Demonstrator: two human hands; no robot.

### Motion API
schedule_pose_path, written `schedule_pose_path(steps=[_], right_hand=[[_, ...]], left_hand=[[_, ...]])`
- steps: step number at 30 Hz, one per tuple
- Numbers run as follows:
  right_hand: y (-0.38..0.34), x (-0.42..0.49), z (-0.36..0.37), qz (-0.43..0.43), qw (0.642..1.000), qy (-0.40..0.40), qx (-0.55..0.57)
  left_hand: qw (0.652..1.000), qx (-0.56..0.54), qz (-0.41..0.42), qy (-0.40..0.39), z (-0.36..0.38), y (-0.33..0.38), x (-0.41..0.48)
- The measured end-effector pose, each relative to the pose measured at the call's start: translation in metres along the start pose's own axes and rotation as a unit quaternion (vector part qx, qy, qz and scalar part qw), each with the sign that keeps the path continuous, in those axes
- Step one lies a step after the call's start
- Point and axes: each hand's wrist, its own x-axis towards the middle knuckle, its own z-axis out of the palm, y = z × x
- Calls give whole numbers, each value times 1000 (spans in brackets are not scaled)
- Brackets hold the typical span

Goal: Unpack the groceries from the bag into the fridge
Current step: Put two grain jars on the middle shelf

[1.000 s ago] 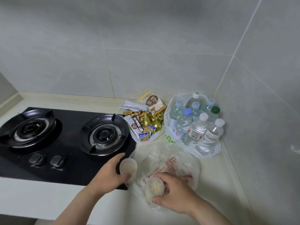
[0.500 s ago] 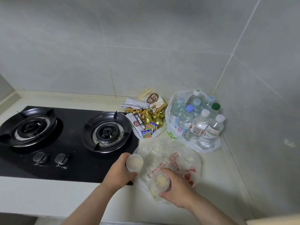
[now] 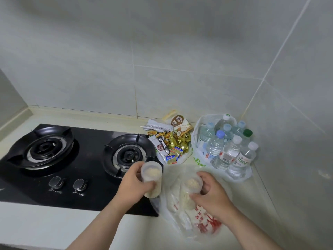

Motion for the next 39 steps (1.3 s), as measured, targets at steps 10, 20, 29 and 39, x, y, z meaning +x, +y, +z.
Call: schedule_pose_path(steps=[10, 20, 29, 39], right_hand=[[-138, 16, 27, -123, 989, -35, 81], [-222, 21, 94, -227, 955, -122, 149], [-264, 4, 159, -285, 917, -243, 139], [-282, -15, 201, -306, 859, -389, 133]], left_hand=[[994, -54, 69, 67, -83, 71, -6], [975, -49, 111, 186, -175, 102, -53], [943, -52, 105, 312, -223, 102, -121], [875, -5, 64, 479, -221, 100, -206]])
